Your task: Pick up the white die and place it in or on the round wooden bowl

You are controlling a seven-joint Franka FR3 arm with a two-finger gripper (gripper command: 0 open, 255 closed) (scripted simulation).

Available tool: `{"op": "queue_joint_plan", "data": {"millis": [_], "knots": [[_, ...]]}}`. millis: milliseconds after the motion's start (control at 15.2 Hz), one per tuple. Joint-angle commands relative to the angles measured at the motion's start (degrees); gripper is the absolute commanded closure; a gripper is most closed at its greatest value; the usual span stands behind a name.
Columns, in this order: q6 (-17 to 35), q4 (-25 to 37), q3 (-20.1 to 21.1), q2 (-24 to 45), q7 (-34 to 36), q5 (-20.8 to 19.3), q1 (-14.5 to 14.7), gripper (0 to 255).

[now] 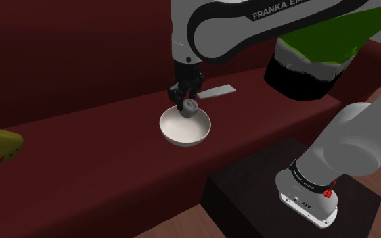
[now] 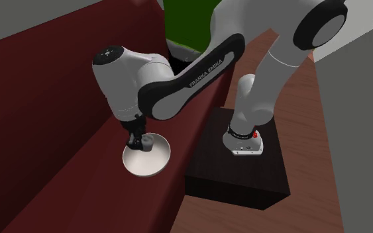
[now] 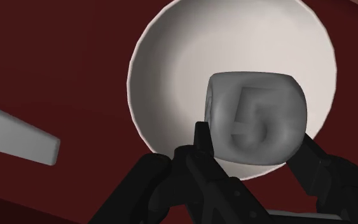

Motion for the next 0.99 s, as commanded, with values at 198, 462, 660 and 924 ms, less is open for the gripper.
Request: {"op": "queue_joint_plan", "data": {"millis": [198,462,660,924], "knots": [[4.0,-2.3,0.5,1.7,0.5,-0.5,0.0,255],[7.2,-4.2,0.8,3.2,0.9,-0.9,-0.1,255],[8.4,-4.8,0.9,3.8,1.1,-1.1,-0.1,255],[8.4,-4.8,0.9,3.8,1.1,-1.1,-0.1,255]]}}
